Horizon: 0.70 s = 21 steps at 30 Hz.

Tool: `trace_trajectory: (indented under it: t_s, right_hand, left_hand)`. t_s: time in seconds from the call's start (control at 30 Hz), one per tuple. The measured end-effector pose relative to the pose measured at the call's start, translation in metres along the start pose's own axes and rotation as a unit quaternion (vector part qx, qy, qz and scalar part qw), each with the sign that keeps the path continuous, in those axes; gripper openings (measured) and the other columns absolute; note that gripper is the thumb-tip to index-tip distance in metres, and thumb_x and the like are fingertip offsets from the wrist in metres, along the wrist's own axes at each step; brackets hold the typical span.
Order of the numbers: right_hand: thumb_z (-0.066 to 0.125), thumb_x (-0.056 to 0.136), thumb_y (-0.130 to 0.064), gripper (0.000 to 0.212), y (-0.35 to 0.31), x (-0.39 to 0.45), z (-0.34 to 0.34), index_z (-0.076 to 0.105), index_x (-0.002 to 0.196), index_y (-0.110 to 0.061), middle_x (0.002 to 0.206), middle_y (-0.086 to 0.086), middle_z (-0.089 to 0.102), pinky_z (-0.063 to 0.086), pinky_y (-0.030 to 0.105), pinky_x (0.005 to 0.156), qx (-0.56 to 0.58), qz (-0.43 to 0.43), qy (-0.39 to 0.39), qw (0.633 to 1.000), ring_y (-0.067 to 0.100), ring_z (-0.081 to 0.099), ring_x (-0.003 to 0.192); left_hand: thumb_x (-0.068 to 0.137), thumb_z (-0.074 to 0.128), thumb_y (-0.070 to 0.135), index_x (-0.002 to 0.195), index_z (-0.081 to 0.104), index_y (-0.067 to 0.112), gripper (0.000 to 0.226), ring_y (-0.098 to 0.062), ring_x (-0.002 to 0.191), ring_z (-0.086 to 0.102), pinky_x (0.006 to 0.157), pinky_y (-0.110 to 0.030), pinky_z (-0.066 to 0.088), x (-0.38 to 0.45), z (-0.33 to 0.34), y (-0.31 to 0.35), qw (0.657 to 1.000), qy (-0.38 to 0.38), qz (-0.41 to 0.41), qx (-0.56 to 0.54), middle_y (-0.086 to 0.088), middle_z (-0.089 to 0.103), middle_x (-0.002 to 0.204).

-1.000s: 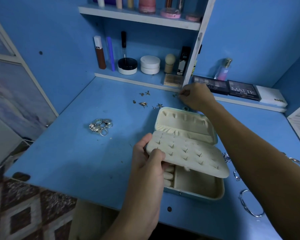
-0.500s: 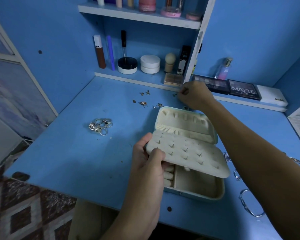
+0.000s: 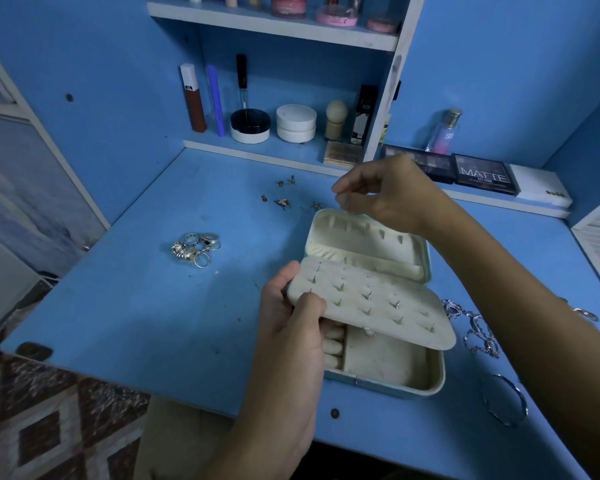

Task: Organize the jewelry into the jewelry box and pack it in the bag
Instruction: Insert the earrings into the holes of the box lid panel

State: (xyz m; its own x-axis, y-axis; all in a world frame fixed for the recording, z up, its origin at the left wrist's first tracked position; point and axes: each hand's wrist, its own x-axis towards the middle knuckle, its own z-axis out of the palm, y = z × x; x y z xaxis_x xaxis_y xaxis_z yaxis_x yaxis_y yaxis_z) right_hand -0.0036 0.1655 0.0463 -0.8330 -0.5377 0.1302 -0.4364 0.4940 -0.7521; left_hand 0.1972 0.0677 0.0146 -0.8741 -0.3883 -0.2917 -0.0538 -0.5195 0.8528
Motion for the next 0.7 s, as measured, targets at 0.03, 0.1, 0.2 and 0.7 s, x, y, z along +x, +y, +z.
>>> trace_trajectory:
  t_s: [0.03, 0.1, 0.2, 0.7]
  right_hand:
    - [0.073, 0.089, -0.013, 0.009, -0.005, -0.005, 0.001, 0.074, 0.088, -0.022, 0.080, 0.000, 0.075, 0.054, 0.015, 0.067, 0.011, 0.008, -0.017, 1.000, 0.011, 0.073, 0.075]
    - [0.071, 0.091, -0.011, 0.009, -0.015, -0.014, 0.004, 0.074, 0.087, -0.018, 0.080, 0.005, 0.075, 0.052, 0.013, 0.060, 0.024, 0.017, -0.050, 0.998, 0.013, 0.072, 0.074]
    - [0.069, 0.092, -0.009, 0.010, -0.022, -0.024, 0.009, 0.073, 0.085, -0.016, 0.079, 0.006, 0.073, 0.060, 0.025, 0.068, 0.022, 0.004, -0.094, 0.995, 0.018, 0.070, 0.079]
    - [0.076, 0.087, -0.022, 0.007, -0.036, -0.043, 0.012, 0.076, 0.086, -0.029, 0.079, -0.023, 0.070, 0.052, 0.016, 0.077, -0.079, -0.035, -0.192, 0.978, -0.002, 0.065, 0.078]
  left_hand:
    - [0.094, 0.048, 0.001, 0.120, 0.056, 0.026, 0.037, -0.002, 0.074, 0.070, 0.070, -0.024, 0.056, 0.000, 0.000, 0.000, 1.000, -0.003, -0.002, 0.003, 0.008, 0.075, 0.086]
    - [0.095, 0.043, -0.001, 0.120, 0.055, 0.027, 0.039, -0.001, 0.074, 0.070, 0.070, -0.025, 0.056, 0.000, 0.001, 0.000, 1.000, -0.001, -0.004, 0.005, 0.009, 0.075, 0.084]
    - [0.092, 0.053, 0.003, 0.124, 0.055, 0.025, 0.039, -0.002, 0.075, 0.070, 0.077, -0.031, 0.053, 0.000, 0.001, 0.000, 1.000, 0.010, 0.000, -0.001, 0.008, 0.075, 0.086]
    - [0.093, 0.051, 0.001, 0.130, 0.056, 0.020, 0.041, -0.005, 0.081, 0.072, 0.083, -0.032, 0.051, 0.000, 0.001, 0.000, 1.000, 0.017, -0.012, -0.021, 0.001, 0.074, 0.096]
